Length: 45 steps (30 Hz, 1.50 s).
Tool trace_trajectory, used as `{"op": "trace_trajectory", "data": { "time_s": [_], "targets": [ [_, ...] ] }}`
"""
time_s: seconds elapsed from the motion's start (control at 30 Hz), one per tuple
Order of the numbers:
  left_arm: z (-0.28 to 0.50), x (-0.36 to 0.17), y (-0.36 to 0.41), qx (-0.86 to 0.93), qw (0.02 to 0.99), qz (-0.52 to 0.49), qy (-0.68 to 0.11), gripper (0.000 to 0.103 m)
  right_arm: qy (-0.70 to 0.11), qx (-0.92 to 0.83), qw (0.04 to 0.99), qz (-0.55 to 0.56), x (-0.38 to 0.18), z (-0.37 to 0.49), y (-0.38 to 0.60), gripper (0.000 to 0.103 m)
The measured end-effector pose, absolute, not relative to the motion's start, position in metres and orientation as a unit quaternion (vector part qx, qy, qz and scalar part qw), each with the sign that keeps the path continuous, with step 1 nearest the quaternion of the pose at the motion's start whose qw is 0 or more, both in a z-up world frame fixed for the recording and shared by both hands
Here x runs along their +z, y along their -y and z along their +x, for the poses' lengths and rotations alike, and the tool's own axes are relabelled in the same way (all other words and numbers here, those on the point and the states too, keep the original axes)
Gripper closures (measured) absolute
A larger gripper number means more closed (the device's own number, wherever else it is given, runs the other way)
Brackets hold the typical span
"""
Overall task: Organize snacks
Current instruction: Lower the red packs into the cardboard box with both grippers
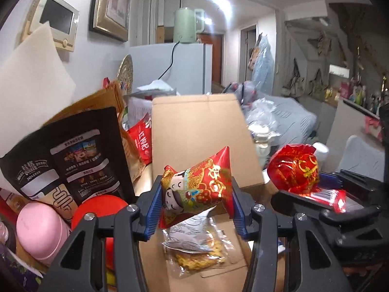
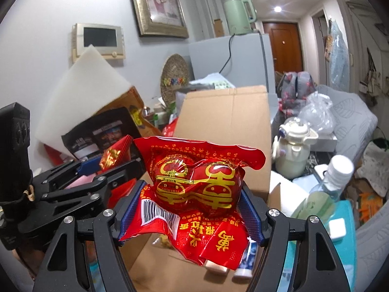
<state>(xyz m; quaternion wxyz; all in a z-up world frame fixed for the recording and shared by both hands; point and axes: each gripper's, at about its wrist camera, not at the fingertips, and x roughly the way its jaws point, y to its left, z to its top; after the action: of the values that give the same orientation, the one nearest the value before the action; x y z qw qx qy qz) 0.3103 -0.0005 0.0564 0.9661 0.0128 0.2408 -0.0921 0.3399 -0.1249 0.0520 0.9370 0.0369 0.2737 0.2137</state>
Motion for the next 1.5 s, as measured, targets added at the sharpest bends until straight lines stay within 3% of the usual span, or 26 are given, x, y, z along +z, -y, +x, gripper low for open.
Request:
{"op": "trace_trajectory", "data": {
  "time_s": [1.1, 1.5],
  "targets": [
    [0.38, -0.036, 0.021, -0.036, 0.909, 0.074, -0.408, 0.053, -0.408, 0.159, 0.899, 0.0, -0.021, 0.393, 0.12, 0.028],
    [0.384, -0.045, 0.03, -0.015, 0.899, 0.111, -0.423, 0.048, -0.45, 0.12, 0.884, -0.036, -0.043, 0.405, 0.117, 0.026]
  ]
}}
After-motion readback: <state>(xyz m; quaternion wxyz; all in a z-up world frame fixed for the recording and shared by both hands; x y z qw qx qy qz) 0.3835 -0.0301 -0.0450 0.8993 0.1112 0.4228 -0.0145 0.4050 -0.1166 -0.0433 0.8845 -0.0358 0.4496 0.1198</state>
